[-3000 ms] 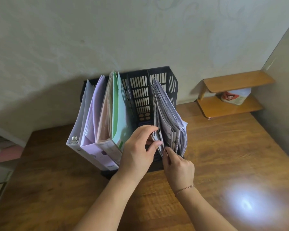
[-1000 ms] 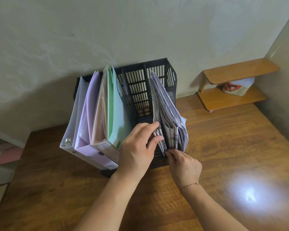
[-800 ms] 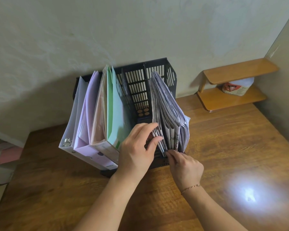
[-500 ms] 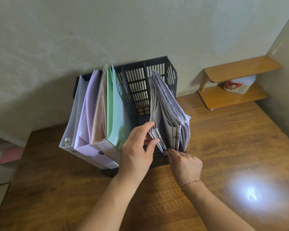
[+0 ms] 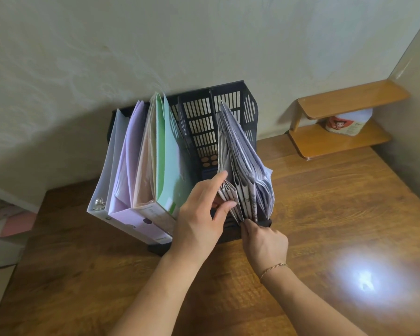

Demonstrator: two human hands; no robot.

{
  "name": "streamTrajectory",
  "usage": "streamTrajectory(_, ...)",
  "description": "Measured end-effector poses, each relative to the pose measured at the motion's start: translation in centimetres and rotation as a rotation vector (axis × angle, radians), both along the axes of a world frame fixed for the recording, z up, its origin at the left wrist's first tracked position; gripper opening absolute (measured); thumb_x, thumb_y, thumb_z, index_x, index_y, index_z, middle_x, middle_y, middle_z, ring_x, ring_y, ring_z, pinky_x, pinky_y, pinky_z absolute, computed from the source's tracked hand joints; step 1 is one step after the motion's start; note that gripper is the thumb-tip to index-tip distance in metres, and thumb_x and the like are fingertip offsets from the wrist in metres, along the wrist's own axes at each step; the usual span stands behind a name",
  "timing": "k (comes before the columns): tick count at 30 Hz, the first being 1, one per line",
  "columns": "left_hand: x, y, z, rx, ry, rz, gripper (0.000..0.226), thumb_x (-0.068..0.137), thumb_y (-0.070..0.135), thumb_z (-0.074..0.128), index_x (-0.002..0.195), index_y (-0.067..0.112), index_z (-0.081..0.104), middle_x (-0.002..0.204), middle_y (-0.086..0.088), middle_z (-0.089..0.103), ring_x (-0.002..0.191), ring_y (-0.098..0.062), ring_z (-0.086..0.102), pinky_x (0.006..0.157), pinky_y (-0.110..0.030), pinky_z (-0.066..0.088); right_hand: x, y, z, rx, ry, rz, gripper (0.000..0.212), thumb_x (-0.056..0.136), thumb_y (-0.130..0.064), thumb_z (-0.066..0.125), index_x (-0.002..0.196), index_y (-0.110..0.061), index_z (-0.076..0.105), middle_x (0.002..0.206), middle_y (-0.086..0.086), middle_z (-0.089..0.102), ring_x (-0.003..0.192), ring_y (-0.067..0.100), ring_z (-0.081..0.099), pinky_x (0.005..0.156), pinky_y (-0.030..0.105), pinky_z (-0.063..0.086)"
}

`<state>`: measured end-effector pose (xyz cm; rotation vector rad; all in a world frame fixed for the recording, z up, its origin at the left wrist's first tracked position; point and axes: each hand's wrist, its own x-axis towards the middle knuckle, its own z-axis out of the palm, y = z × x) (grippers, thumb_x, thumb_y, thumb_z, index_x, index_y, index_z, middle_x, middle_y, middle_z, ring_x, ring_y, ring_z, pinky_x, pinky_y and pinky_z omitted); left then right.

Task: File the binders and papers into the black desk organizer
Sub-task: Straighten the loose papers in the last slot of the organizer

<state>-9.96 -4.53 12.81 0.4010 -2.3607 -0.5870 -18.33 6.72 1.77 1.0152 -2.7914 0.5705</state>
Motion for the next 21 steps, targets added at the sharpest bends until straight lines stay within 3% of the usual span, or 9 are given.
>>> streamTrajectory(2, 0.0, -0.1, 0.1, -0.007, 0.0, -0.003, 0.049, 0.083, 0.023, 0.075, 0.127, 0.01, 0.058, 0.107, -0.004, 0.065, 0.084, -0.01, 0.064, 0.078, -0.015, 0.054, 0.1, 0.0, -0.1, 0.059, -0.001, 0.014, 0.027, 0.058, -0.014, 0.085, 0.058, -0.02, 0.059, 0.029, -0.001, 0.044, 0.021, 0.02, 0.042, 0.039, 0.013, 0.017)
streamTrajectory(6, -0.2, -0.1, 0.3, 0.001, 0.016, 0.015, 0.044, 0.084, 0.026, 0.073, 0.122, 0.007, 0.061, 0.107, -0.006, 0.066, 0.087, -0.008, 0.061, 0.083, -0.002, 0.045, 0.2, 1.0, -0.4, 0.081, 0.04, 0.073, 0.021, 0.061, -0.013, 0.08, 0.077, -0.018, 0.066, 0.031, 0.0, 0.045, 0.022, 0.019, 0.042, 0.042, 0.012, 0.01)
streamTrajectory(8, -0.2, 0.0, 0.3, 0.0, 0.017, 0.011, 0.044, 0.084, 0.027, 0.072, 0.121, 0.006, 0.062, 0.107, -0.006, 0.066, 0.087, -0.008, 0.062, 0.083, -0.002, 0.045, -0.3, 1.4, -0.4, 0.029, 0.045, 0.075, 0.017, 0.065, -0.013, 0.077, 0.071, -0.022, 0.064, 0.035, -0.001, 0.048, 0.025, 0.018, 0.044, 0.041, 0.013, 0.013)
streamTrajectory(13, -0.2, 0.0, 0.2, -0.023, 0.029, 0.01, 0.037, 0.084, 0.019, 0.074, 0.117, 0.005, 0.064, 0.104, -0.007, 0.067, 0.087, -0.008, 0.06, 0.083, -0.001, 0.043, -1.2, 1.5, -0.3, -0.147, 0.059, 0.112, 0.01, 0.078, -0.023, 0.067, 0.069, -0.026, 0.067, 0.042, -0.004, 0.054, 0.033, 0.014, 0.049, 0.033, 0.019, 0.035)
streamTrajectory(19, -0.4, -0.2, 0.0, -0.057, 0.08, 0.01, 0.034, 0.082, 0.012, 0.077, 0.113, 0.002, 0.066, 0.102, -0.01, 0.068, 0.09, -0.009, 0.06, 0.087, -0.002, 0.042, -1.3, 1.0, -0.4, -0.124, 0.032, 0.072, 0.012, 0.075, -0.032, 0.078, 0.065, -0.029, 0.07, 0.045, -0.005, 0.06, 0.034, 0.016, 0.054, 0.033, 0.02, 0.036)
streamTrajectory(21, -0.4, -0.3, -0.2, -0.065, 0.096, -0.003, 0.039, 0.079, 0.012, 0.08, 0.114, 0.003, 0.065, 0.103, -0.009, 0.068, 0.089, -0.007, 0.06, 0.087, -0.003, 0.043, -1.1, 1.1, -0.4, -0.116, 0.064, 0.083, 0.016, 0.08, -0.036, 0.072, 0.066, -0.029, 0.07, 0.046, -0.006, 0.06, 0.035, 0.016, 0.054, 0.034, 0.019, 0.035)
